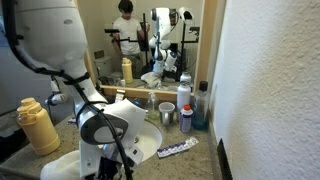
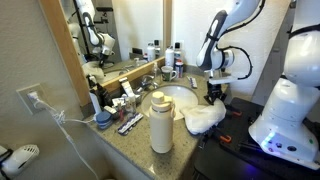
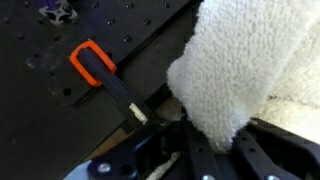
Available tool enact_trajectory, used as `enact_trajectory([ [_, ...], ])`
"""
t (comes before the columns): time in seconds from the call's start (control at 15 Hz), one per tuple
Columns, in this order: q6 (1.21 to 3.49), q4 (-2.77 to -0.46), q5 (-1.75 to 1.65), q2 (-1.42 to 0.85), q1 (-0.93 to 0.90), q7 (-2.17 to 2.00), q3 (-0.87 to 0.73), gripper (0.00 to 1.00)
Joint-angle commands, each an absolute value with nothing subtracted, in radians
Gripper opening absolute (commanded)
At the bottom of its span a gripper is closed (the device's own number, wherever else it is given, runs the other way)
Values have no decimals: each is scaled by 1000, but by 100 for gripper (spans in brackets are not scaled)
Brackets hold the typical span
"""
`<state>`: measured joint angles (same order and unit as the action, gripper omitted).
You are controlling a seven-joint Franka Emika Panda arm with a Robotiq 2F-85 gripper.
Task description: Take the towel hanging to the wall and use it to wipe the counter
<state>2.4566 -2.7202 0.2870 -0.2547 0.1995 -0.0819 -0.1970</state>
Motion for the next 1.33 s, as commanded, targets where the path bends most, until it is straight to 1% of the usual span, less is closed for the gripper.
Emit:
enact_trajectory([
  [0.0, 2552, -2648, 381, -290, 163, -56, -88, 3],
  [0.33, 2473, -2601, 428, -315, 149, 79, 14, 3],
  [0.6, 2434, -2470, 439, -397, 116, 109, 75, 3],
  [0.8, 2343, -2427, 401, -435, 106, 77, 59, 3],
  [1.0, 2284, -2429, 384, -422, 104, 40, 27, 3],
  [1.27, 2300, -2496, 379, -357, 105, -40, -28, 3],
])
